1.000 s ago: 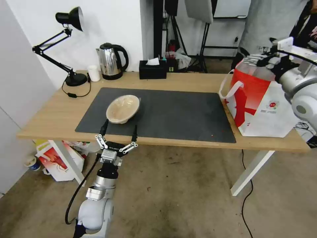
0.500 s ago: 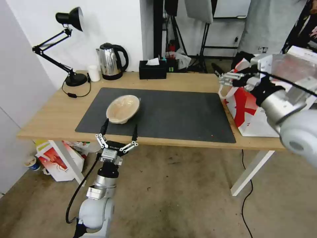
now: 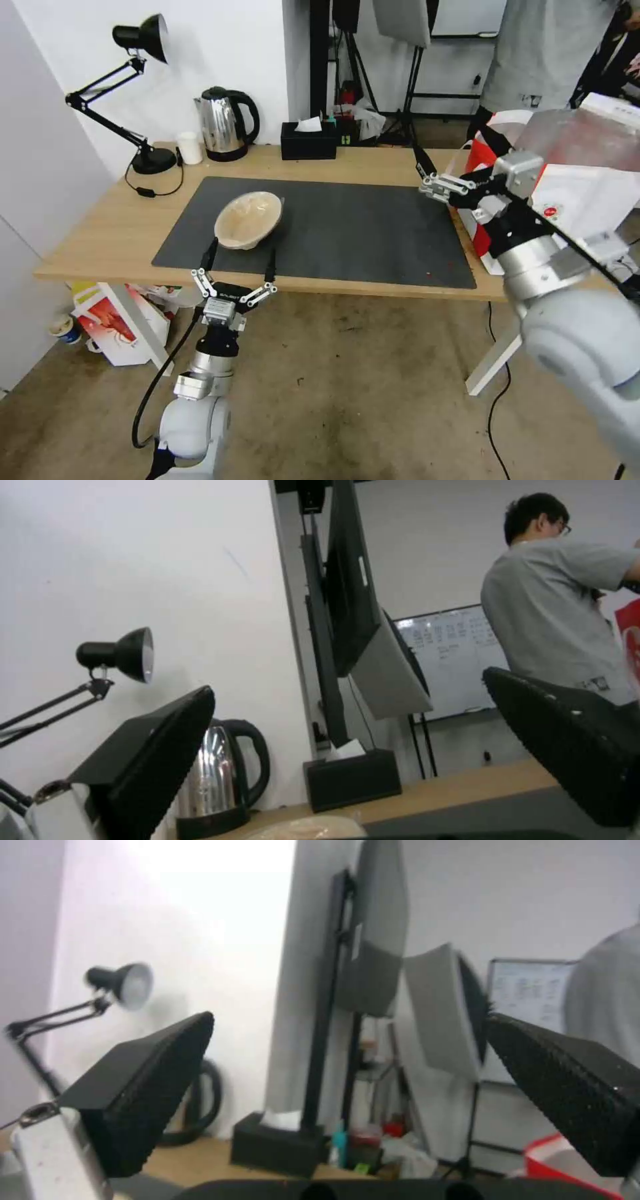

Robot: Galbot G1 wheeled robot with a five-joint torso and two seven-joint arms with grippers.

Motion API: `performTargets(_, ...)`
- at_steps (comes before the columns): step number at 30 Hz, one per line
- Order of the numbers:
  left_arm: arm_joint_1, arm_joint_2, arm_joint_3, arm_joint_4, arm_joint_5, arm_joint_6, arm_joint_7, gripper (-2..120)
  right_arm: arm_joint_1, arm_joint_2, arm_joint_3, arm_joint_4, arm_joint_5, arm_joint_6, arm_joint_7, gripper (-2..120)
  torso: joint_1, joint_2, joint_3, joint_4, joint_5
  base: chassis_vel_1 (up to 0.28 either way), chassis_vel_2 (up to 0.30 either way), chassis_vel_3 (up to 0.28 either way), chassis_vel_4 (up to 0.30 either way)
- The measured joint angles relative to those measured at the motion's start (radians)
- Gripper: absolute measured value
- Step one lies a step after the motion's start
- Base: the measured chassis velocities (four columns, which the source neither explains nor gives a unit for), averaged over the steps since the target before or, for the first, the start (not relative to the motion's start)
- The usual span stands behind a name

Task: Pick up the trash from the table and place it into the takeout bag.

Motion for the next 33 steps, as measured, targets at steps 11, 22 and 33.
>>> performTargets(11, -0.015, 0.0, 0.006, 0.012, -0.002, 0.001, 0.0, 100, -0.205, 0.209, 0.043, -0.011, -0.235, 0.148, -0.024, 100, 0.0, 0.0, 0.0, 0.0, -0.0001, 0.0, 0.0, 0.0, 0.0)
performTargets(22, -0.016, 0.0, 0.005, 0.011, -0.006, 0.002, -0.001, 100, -0.397, 0.386, -0.002, -0.036, -0.465, 0.261, 0.039, 100, 0.0, 0.0, 0.0, -0.0001, 0.0001, 0.0, 0.0, 0.0, 0.0)
performTargets(33, -0.014, 0.0, 0.001, 0.008, -0.006, 0.0, -0.001, 100, -0.536, 0.451, -0.032, -0.081, -0.605, 0.458, 0.081, 100, 0.0, 0.0, 0.0, 0.0, 0.0002, 0.0, 0.0, 0.0, 0.0)
